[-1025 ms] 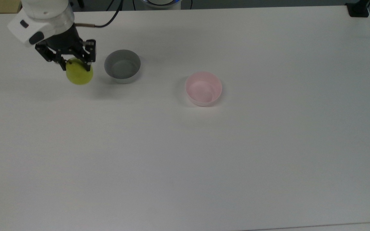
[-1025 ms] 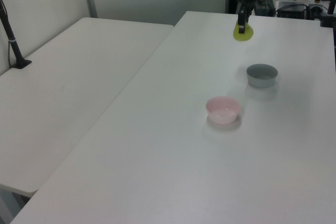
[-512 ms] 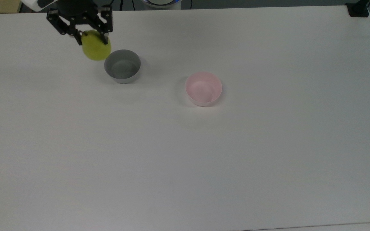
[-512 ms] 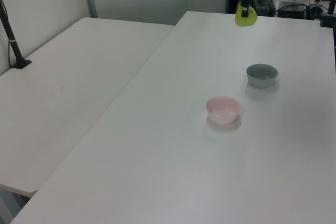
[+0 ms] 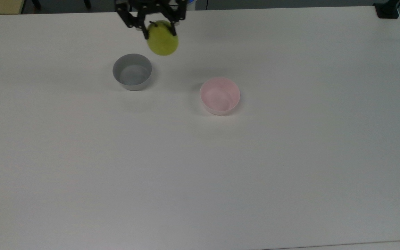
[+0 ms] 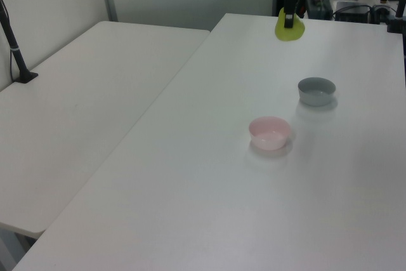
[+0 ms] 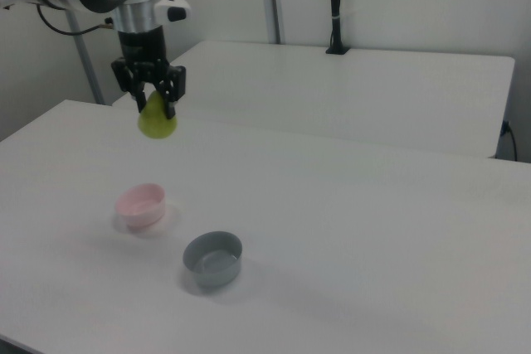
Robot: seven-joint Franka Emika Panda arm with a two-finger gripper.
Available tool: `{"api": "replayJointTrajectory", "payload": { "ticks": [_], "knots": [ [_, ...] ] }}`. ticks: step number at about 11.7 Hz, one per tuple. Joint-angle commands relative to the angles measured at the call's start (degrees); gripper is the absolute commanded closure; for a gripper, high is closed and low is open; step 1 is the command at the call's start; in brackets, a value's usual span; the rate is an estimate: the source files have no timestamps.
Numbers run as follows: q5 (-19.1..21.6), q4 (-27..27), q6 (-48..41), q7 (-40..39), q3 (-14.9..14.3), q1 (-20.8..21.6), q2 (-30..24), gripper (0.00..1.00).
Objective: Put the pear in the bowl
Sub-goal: 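Carry the pear past the grey bowl to above the pink bowl, then lower the pear into the pink bowl and open the gripper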
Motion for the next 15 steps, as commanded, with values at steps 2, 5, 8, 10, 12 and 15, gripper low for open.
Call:
{"api": "replayJointTrajectory", "payload": {
  "ticks": [2, 5, 8, 10, 12, 15],
  "knots": [
    [2.9, -6.3, 3.8, 3.8, -0.7, 6.0, -1.5, 1.0],
    [2.7, -15.4, 16.1, 4.9, 1.7, 8.2, -1.0, 1.0],
    [2.5, -16.7, 19.8, 4.9, 3.5, 8.2, 2.8, 1.0],
    [2.4, -17.7, 24.6, 4.9, 3.5, 9.4, 5.3, 1.0],
    [2.1, -20.8, 30.7, 4.9, 3.5, 9.8, 6.1, 1.0],
    [-0.7, -21.7, 31.8, 4.9, 3.5, 10.5, 7.7, 1.0]
  ]
}}
